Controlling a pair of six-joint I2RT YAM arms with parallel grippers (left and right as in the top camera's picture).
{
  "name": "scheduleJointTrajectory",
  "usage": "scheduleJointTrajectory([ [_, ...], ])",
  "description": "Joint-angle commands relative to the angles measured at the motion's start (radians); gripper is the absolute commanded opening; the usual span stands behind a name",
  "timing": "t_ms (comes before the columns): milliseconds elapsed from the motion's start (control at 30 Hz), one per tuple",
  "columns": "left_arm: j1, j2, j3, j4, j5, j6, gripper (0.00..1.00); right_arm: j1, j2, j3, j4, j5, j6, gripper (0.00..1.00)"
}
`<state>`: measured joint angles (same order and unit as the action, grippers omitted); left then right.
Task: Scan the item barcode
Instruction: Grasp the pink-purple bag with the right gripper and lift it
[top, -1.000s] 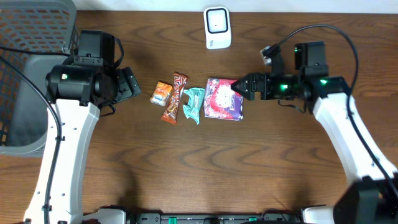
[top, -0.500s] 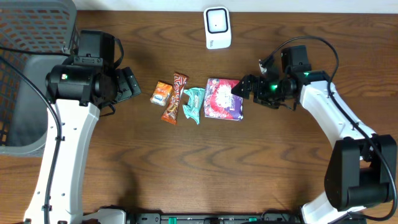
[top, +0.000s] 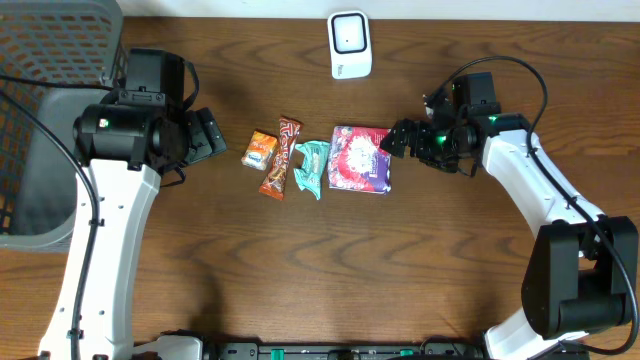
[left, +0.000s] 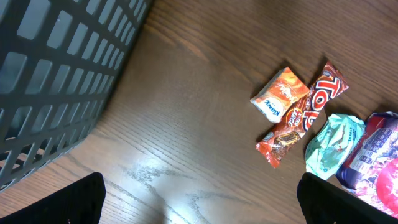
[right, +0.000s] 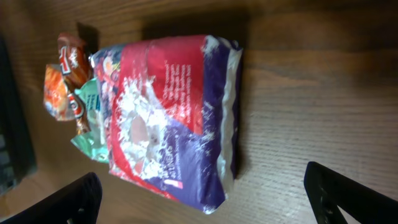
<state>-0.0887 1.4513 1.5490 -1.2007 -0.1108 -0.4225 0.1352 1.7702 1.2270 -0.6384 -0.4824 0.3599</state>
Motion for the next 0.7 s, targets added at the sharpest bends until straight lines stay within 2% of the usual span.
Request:
scheduleJointTrajectory([
  [0,0.001,0.003,0.003,-0.003,-0.006,-0.01,0.98,0.012,0.002,0.015,0.009,0.057,0.01,0.99],
  [100,0.001,0.003,0.003,-0.003,-0.006,-0.01,0.98,0.018,0.002,0.014,0.006,0.113,0.01,0.99],
  [667,0.001,0.003,0.003,-0.003,-0.006,-0.01,0.98,0.097,0.013,-0.045,0.081,0.125,0.01,0.99],
])
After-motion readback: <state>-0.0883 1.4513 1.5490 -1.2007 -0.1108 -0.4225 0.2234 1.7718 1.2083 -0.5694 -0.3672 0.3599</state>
